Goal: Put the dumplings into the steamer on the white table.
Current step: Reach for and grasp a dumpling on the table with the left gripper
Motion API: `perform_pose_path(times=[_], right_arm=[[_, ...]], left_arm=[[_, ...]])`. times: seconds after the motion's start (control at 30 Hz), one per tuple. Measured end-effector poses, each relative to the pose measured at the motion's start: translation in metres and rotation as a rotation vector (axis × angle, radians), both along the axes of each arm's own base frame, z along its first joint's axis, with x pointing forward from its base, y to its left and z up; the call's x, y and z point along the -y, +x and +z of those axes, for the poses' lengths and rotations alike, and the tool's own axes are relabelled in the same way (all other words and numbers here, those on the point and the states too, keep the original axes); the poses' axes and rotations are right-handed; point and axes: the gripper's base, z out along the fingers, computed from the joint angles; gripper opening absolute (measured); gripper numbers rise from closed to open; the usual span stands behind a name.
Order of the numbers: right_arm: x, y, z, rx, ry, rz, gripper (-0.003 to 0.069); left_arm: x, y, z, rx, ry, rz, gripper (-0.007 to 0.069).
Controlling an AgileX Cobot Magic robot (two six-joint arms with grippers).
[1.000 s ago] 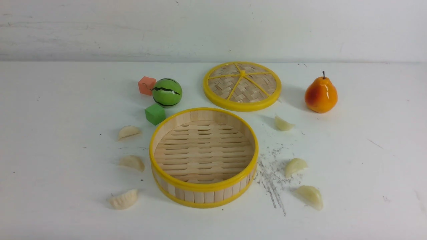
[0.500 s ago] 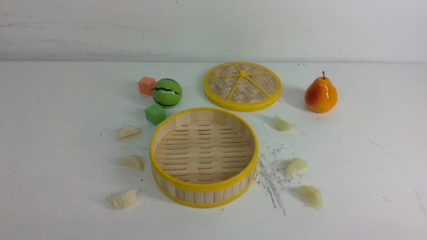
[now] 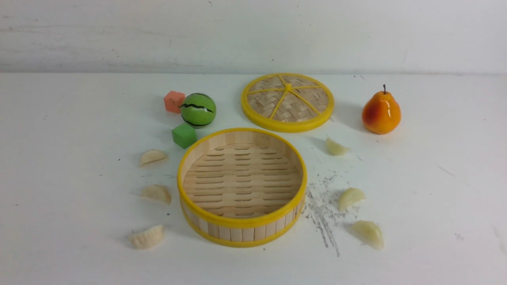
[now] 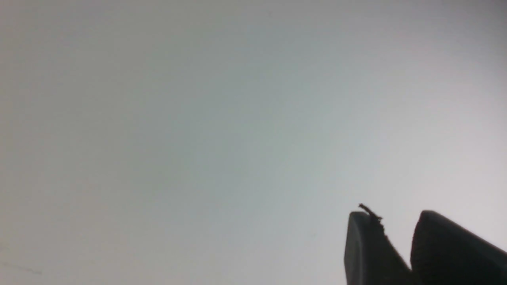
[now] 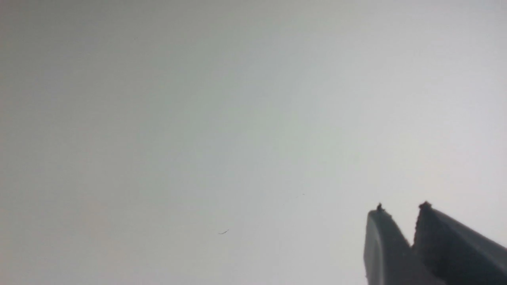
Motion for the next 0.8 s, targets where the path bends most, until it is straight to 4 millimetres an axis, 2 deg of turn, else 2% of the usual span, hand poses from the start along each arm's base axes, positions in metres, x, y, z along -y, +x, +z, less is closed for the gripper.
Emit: perform_pose_path(times=[0.07, 0.13, 0.2, 0.27, 0.3, 0.37, 0.43, 0.47, 0.5, 0.53, 0.63, 0.8], right_arm=[[0.001, 0.010, 0.020, -0.101, 0.005, -0.014, 0.0014], [0.003, 0.022, 0.030, -0.230, 0.012, -0.028, -0.0015], [0.005, 0.043, 0.026, -0.437, 0.017, -0.048, -0.0017], [0.007, 0.063, 0.012, -0.648, 0.022, -0.065, -0.0015], [0.007, 0.065, 0.010, -0.673, 0.022, -0.068, -0.0015], [0.009, 0.086, -0.022, -1.009, 0.033, -0.091, -0.0015], [0.009, 0.096, -0.043, -1.243, 0.058, -0.093, -0.0015], [0.009, 0.098, -0.048, -1.323, 0.062, -0.087, -0.0015], [0.008, 0.099, -0.050, -1.343, 0.063, -0.085, -0.0015], [0.005, 0.101, -0.060, -1.474, 0.039, -0.054, -0.0015], [-0.007, 0.105, -0.073, -1.626, -0.071, 0.047, -0.0015], [-0.030, 0.111, -0.081, -1.663, -0.225, 0.253, -0.0015]], left_arm=[[0.002, 0.013, 0.030, -0.149, 0.076, 0.033, 0.0064], [0.003, 0.033, 0.043, -0.292, 0.118, 0.054, -0.0001], [0.006, 0.062, 0.047, -0.448, 0.139, 0.059, -0.0014], [0.008, 0.089, 0.043, -0.604, 0.145, 0.056, -0.0014], [0.009, 0.092, 0.041, -0.634, 0.143, 0.054, -0.0014], [0.014, 0.127, 0.030, -0.881, 0.120, 0.023, -0.0014], [0.019, 0.143, 0.021, -1.051, 0.127, -0.018, -0.0014], [0.023, 0.151, 0.017, -1.135, 0.148, -0.045, -0.0014], [0.023, 0.153, 0.017, -1.139, 0.149, -0.045, -0.0014], [0.029, 0.165, 0.009, -1.266, 0.197, -0.102, -0.0014], [0.041, 0.182, -0.011, -1.457, 0.281, -0.234, -0.0014], [0.053, 0.206, -0.042, -1.617, 0.309, -0.369, -0.0013]])
